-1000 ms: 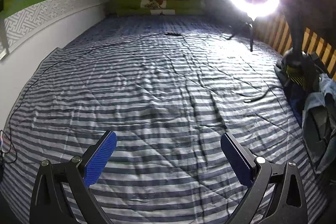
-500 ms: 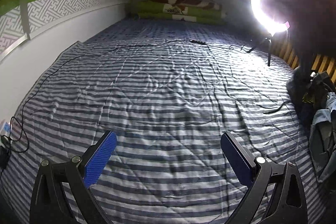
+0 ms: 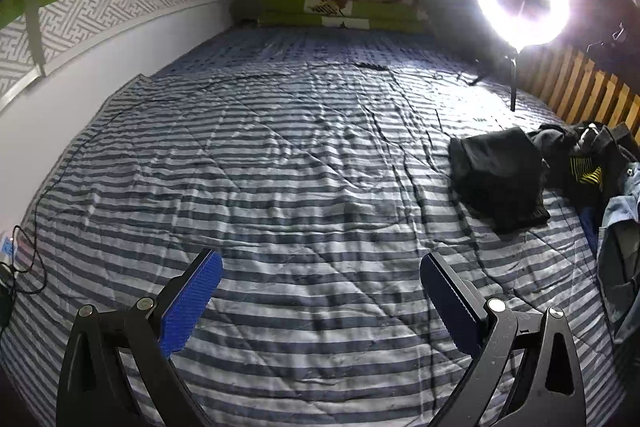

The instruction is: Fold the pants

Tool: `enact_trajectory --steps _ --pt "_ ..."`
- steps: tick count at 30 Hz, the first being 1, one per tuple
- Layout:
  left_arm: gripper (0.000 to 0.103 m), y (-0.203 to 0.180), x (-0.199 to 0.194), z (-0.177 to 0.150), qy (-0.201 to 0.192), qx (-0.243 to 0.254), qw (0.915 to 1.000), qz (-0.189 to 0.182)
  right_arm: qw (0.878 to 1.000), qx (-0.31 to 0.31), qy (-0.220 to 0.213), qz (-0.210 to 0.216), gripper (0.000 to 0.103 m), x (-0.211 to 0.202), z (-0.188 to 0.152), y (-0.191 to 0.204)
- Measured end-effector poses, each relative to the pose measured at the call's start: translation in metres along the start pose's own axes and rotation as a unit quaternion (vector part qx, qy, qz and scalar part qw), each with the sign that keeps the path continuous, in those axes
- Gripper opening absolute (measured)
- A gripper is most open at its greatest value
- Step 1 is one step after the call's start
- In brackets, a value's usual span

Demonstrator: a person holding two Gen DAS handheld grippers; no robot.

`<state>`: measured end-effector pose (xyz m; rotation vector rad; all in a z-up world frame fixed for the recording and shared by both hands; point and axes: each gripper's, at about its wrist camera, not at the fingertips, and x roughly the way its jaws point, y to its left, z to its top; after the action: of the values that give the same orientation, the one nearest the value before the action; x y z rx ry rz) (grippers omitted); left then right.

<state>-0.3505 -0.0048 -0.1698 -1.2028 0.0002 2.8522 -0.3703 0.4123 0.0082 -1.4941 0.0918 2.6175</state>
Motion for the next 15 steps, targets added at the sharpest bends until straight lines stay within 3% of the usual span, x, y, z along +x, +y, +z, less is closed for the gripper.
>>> enact_trajectory --steps 1,5,9,15 --pt "0.101 -0.004 0.004 0.0 0.003 0.001 1.0 -0.002 1.0 0.001 0.001 -0.021 0.059 0.007 0.001 -0.007" --pt "0.101 -0.019 0.02 0.0 0.013 0.015 0.9998 -0.005 0.995 0.06 0.043 -0.062 0.06 0.066 0.012 -0.053" --pt "0.101 -0.03 0.035 -0.001 0.023 0.032 0.9992 0.003 0.983 0.123 0.096 -0.097 0.06 0.15 0.016 -0.095" --pt "0.101 -0.03 0.054 -0.004 0.04 0.033 0.9986 0.0 0.959 0.119 0.141 -0.216 0.059 0.222 0.006 -0.126"
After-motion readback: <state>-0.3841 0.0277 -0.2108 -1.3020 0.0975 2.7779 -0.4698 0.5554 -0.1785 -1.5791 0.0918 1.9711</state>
